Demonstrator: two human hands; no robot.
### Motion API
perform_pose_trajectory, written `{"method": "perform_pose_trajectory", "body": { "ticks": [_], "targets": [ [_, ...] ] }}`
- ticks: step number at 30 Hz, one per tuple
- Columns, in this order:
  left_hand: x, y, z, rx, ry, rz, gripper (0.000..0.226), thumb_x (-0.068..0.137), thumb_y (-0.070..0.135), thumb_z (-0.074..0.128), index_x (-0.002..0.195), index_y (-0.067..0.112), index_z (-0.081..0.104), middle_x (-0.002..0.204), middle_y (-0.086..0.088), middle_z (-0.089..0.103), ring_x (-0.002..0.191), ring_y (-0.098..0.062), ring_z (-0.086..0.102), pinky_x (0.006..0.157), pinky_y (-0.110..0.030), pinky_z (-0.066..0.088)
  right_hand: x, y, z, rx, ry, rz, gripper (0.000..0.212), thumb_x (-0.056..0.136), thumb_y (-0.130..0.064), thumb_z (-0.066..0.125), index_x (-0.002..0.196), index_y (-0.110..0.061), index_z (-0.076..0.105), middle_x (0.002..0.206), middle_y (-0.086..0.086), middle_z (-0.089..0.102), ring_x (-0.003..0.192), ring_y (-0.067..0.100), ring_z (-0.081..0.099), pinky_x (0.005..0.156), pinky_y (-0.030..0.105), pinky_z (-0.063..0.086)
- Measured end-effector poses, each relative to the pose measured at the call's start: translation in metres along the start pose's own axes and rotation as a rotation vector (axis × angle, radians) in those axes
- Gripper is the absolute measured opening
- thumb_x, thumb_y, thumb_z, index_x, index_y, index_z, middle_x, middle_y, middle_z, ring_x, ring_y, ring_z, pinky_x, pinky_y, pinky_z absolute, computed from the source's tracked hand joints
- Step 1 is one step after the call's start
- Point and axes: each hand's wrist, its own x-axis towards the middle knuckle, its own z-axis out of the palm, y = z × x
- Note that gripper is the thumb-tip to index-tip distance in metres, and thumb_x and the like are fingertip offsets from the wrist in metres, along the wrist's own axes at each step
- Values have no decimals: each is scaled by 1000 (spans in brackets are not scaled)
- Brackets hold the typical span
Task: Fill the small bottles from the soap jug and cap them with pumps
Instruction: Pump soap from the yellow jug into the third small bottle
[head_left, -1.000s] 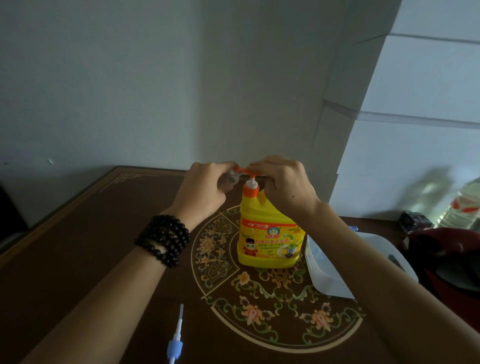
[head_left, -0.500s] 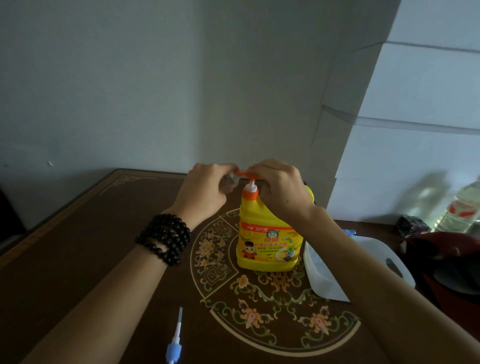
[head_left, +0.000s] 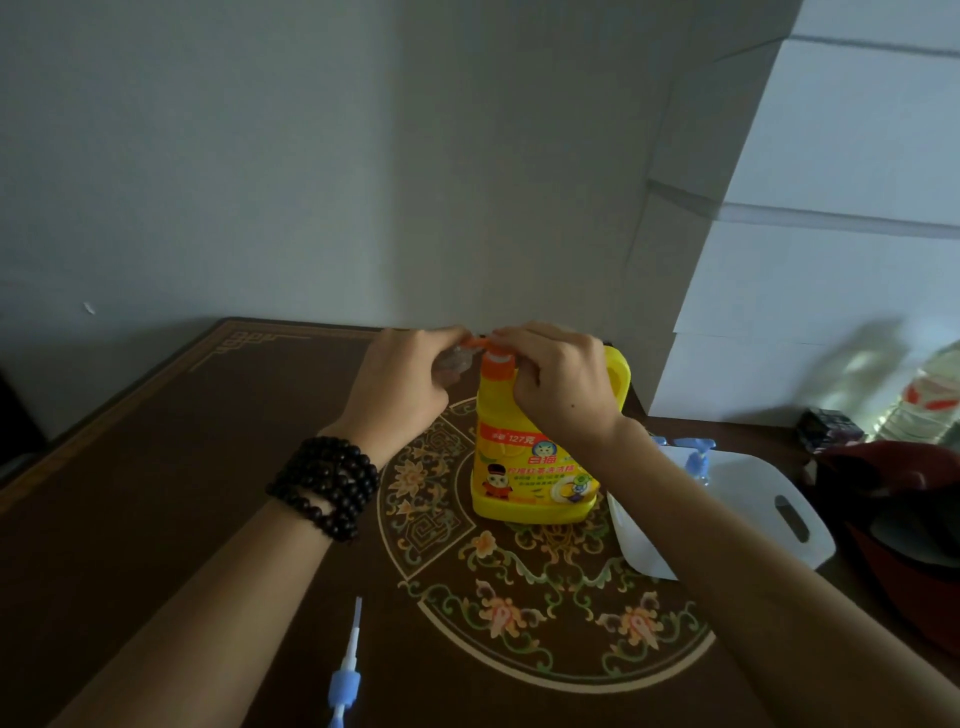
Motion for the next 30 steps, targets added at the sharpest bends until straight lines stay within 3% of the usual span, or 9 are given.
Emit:
{"method": "perform_pose_trajectory", "body": {
  "ticks": [4, 7, 12, 16, 19, 21, 25, 30],
  "targets": [
    [6, 3, -9, 15, -10, -15, 30, 85, 5, 72, 109, 24, 72, 92, 5, 79, 89, -16, 74, 75, -31, 58, 10, -5, -9, -22, -32, -33, 37, 83, -13, 43, 89, -6, 78, 91, 6, 77, 82, 26, 73, 66, 31, 57],
    [12, 8, -16, 25, 0, -14, 24, 87, 6, 71, 106, 22, 73, 91, 4, 78, 88, -17, 74, 71, -24, 50, 23, -3, -16, -17, -67, -75, 33, 78, -8, 46, 85, -5, 78, 87, 6, 76, 78, 25, 72, 67, 28, 55],
    [11, 9, -16, 1, 2, -20, 24, 89, 7, 71, 107, 23, 73, 91, 5, 79, 87, -14, 74, 73, -29, 57, 19, -1, -14, -9, -12, -30, 37, 78, -12, 43, 87, -8, 79, 88, 5, 77, 80, 21, 73, 69, 26, 56],
    [7, 6, -10, 8, 2, -14, 22, 89, 6, 70, 105, 21, 74, 88, 5, 78, 81, -12, 72, 65, -14, 48, 11, 2, -4, 1, 18, 17, 35, 80, -11, 45, 88, -8, 79, 90, 5, 77, 82, 21, 73, 69, 30, 58],
    [0, 0, -2, -37, -16, -11, 23, 89, 7, 70, 105, 23, 74, 93, 8, 76, 88, -11, 72, 73, -26, 57, 1, -1, 2, 7, 32, 32, 32, 79, -3, 49, 87, -8, 79, 88, 5, 77, 79, 21, 73, 66, 30, 57],
    [-2, -3, 1, -40, -23, -25, 26, 88, 6, 72, 106, 25, 73, 91, 12, 74, 88, -11, 71, 74, -26, 56, 0, -1, 4, 20, 32, 47, 31, 76, 3, 52, 85, -8, 79, 87, 5, 77, 78, 21, 73, 64, 32, 57],
    [5, 0, -7, -31, -38, -13, 28, 88, 5, 70, 108, 25, 73, 93, 8, 78, 88, -11, 73, 76, -30, 59, 6, -4, -6, 18, -12, 14, 35, 84, -11, 44, 89, -8, 79, 91, 5, 77, 81, 22, 72, 68, 32, 57],
    [13, 6, -19, -43, -39, -24, 28, 87, 6, 72, 108, 25, 74, 92, 9, 78, 89, -7, 73, 75, -9, 46, 21, 1, -15, 38, -35, -32, 40, 81, -13, 40, 88, -5, 79, 91, 7, 76, 82, 23, 72, 71, 31, 57]
  ]
}}
